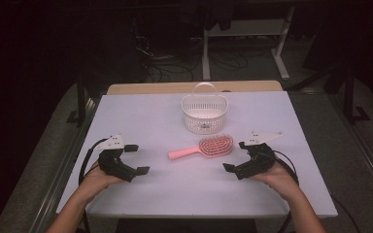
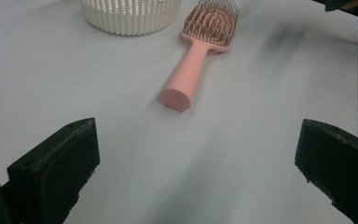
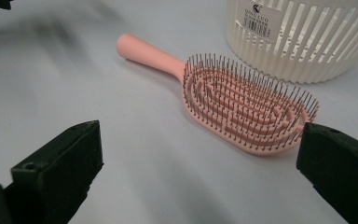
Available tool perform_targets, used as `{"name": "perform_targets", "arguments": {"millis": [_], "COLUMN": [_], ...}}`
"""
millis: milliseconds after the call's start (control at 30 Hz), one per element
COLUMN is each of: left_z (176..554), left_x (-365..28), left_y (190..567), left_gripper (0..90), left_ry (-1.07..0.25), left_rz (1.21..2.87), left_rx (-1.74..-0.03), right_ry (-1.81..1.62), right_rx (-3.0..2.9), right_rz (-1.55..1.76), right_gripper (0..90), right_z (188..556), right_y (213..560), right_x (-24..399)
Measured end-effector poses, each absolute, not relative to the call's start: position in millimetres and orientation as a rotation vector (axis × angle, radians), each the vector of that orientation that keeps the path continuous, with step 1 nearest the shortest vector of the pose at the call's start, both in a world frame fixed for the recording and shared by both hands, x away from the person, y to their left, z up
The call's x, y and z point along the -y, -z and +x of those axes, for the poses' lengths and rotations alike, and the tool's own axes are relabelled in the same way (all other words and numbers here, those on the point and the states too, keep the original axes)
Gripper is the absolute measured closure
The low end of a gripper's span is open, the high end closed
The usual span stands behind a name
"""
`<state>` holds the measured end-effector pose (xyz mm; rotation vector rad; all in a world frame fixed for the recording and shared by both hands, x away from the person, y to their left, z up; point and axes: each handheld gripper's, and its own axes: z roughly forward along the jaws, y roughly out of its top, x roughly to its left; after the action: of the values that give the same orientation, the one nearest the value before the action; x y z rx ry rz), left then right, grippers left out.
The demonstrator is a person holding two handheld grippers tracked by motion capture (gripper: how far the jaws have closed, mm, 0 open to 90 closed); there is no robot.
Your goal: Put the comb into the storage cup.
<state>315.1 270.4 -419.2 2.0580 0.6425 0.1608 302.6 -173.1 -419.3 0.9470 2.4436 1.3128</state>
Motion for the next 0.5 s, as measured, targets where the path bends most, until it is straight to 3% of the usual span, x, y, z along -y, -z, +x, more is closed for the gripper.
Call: {"name": "perform_targets", "arguments": {"millis": [500], "left_z": [314.8], "left_x": [-278.1], "left_y": [418.6], "left_gripper": [0.0], "left_ry": [-0.191], "left_rz": [2.049], "left_rx": [-0.625], "right_ry": [-1.333], "right_rx": [-2.409], "right_rz": [0.968], "right_gripper": [0.0], "right_z": [295.1], "right_y": [426.2], "right_x": [190.4]}}
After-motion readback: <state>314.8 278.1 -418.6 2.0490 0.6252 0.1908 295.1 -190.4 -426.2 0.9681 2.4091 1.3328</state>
